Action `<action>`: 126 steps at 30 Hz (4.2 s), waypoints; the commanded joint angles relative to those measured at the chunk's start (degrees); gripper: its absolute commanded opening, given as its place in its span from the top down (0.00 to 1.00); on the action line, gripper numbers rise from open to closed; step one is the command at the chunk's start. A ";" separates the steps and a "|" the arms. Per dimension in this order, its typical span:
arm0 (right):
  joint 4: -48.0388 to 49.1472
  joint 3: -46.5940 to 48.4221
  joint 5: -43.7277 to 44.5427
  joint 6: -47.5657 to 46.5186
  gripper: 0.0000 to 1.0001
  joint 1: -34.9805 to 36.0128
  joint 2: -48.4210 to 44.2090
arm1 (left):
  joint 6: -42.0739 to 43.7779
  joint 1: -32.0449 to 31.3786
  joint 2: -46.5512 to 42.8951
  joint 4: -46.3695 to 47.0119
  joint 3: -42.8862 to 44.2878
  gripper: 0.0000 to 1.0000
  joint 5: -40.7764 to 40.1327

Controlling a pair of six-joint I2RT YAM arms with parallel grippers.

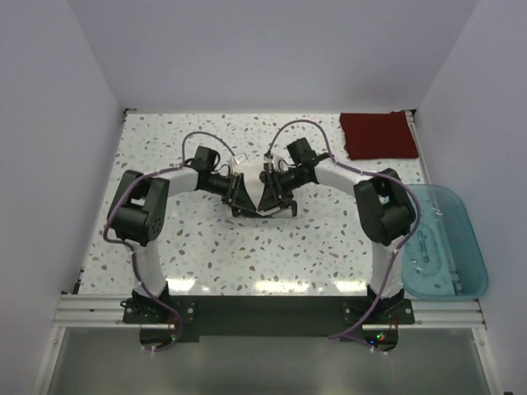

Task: Fold and stack the t-shirts
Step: Fold the tshirt, then neatly place the folded tshirt to the corner

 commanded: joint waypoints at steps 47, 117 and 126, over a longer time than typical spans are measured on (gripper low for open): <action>-7.75 -11.25 23.10 1.49 0.33 -21.15 -23.50 | 60.24 -30.91 -8.79 37.13 -17.22 0.44 -47.30; -2.11 18.70 40.24 3.18 1.00 -13.24 10.15 | 25.28 -12.39 -6.32 1.48 14.93 0.00 -27.61; -8.00 34.78 46.21 -13.61 1.00 -15.35 16.31 | 24.14 -7.46 -2.10 -7.41 19.34 0.00 -25.78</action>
